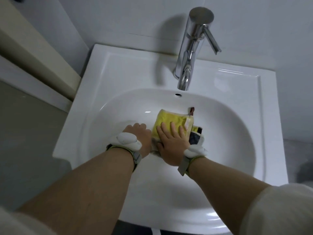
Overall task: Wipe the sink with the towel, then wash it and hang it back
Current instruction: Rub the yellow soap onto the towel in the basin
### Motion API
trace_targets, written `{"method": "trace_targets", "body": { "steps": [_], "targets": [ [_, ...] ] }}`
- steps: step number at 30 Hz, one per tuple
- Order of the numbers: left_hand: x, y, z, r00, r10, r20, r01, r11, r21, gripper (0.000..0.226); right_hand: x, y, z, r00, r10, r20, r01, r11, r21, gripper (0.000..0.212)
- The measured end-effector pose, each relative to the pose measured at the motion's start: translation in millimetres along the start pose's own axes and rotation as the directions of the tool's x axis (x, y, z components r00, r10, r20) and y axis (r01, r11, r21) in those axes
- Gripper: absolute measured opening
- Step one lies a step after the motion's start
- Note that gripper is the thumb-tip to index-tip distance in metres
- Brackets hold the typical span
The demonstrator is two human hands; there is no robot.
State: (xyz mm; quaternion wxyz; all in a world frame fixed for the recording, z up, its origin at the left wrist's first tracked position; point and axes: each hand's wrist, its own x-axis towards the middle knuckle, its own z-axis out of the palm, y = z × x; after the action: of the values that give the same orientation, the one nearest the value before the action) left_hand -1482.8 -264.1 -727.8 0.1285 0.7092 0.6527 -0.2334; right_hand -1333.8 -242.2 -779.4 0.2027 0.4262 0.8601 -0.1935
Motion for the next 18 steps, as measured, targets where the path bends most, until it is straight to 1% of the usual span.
{"method": "trace_targets", "body": {
  "steps": [1,4,6,8,10,12,13,14,16,18],
  "targets": [
    [1,1,-4,1.000,0.013,0.007,-0.013,1.000,0.003,0.022,-5,2,1,0.999,-0.034,0.001,0.034,0.999,0.002,0.082],
    [3,2,-17,0.999,0.037,0.022,-0.036,0.999,-0.027,0.023,-11,13,5,0.994,-0.109,0.002,0.109,0.994,0.012,0.071],
    [5,1,-20,0.999,0.033,0.027,-0.032,0.999,-0.037,0.024,-4,18,0,0.991,-0.130,0.010,0.130,0.992,0.009,0.073],
    [6,0,-14,0.998,0.033,0.046,-0.031,0.999,-0.043,0.025,7,21,-5,0.993,-0.117,0.005,0.117,0.993,0.011,0.079],
    [6,0,-8,0.997,0.004,0.073,0.001,0.998,-0.068,0.024,15,18,-6,0.996,-0.091,-0.011,0.091,0.995,0.031,0.081],
    [7,4,-9,0.990,-0.053,0.130,0.074,0.983,-0.166,0.026,14,14,-3,0.997,-0.073,-0.022,0.074,0.996,0.055,0.083],
    [10,5,-13,0.981,-0.099,0.169,0.141,0.956,-0.258,0.028,11,10,-3,0.997,-0.067,-0.030,0.069,0.995,0.071,0.082],
    [12,7,-14,0.965,-0.155,0.213,0.226,0.902,-0.368,0.030,7,7,-1,0.997,-0.067,-0.034,0.070,0.994,0.085,0.079],
    [19,12,-17,0.923,-0.267,0.276,0.381,0.725,-0.573,0.036,-1,3,-1,0.996,-0.088,-0.018,0.089,0.989,0.116,0.064],
    [25,17,-18,0.887,-0.326,0.326,0.460,0.569,-0.682,0.039,-8,4,-4,0.992,-0.129,0.007,0.126,0.975,0.182,0.059]
  ]
}}
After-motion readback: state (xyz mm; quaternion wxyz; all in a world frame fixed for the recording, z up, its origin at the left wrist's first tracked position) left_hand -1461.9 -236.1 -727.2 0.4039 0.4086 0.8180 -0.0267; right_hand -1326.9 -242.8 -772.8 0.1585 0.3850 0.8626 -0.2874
